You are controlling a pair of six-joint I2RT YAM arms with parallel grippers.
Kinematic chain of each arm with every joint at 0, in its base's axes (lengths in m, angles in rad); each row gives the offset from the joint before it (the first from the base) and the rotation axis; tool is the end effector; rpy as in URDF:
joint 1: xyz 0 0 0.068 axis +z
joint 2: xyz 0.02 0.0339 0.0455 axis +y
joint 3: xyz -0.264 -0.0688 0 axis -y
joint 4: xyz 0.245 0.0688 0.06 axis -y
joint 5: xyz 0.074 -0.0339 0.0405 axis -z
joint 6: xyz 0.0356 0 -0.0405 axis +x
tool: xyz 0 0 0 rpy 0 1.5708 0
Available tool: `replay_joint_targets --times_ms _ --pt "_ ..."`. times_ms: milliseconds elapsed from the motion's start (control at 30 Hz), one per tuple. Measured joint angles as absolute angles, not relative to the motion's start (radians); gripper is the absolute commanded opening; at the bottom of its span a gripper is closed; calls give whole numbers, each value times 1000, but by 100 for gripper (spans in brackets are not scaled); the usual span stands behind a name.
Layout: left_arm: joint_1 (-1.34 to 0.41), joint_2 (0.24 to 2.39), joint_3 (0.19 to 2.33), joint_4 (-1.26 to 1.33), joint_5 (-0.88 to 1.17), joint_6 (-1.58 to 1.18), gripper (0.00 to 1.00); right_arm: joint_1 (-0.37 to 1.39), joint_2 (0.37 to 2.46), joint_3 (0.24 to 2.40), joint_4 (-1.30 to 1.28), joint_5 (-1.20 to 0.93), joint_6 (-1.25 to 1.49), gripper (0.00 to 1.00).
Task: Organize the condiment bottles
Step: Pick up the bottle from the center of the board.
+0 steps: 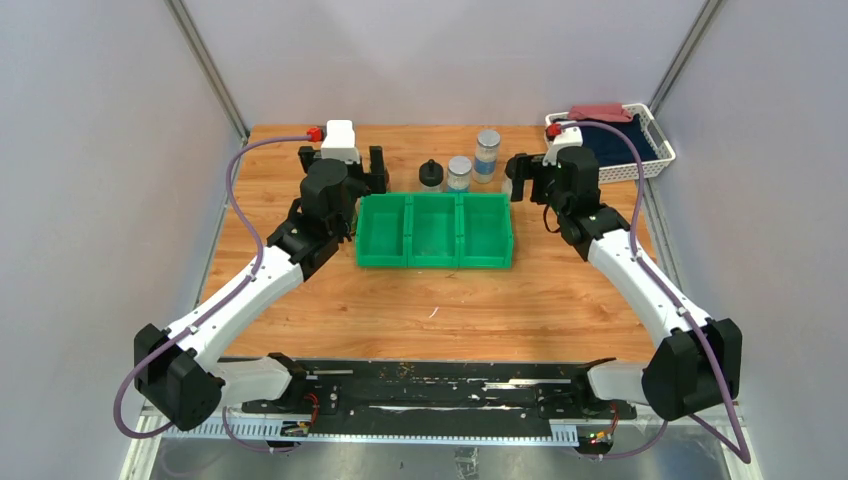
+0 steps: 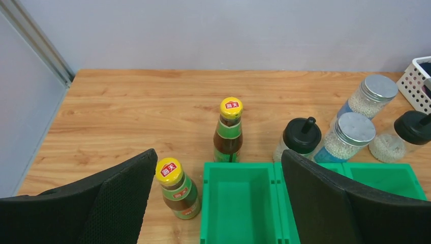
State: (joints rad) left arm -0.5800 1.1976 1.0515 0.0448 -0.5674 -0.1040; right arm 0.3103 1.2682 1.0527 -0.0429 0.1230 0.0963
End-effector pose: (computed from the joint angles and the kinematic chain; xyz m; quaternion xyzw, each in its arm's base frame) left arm 0.2433 -0.1365 0.3725 -0.0144 0.7365 -0.0202 0.6760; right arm 0.2862 0.0872 0.3438 -0.0472 0.7903 0.0753 0.6062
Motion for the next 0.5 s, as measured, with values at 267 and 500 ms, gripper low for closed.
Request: replay_joint_targets --times_ms 267,500 --pt "-580 1238 1077 46 -581 -111 100 320 1401 1237 -60 36 54 93" --pt "-580 1291 1095 51 -564 -156 100 336 1559 1478 -136 0 6 93"
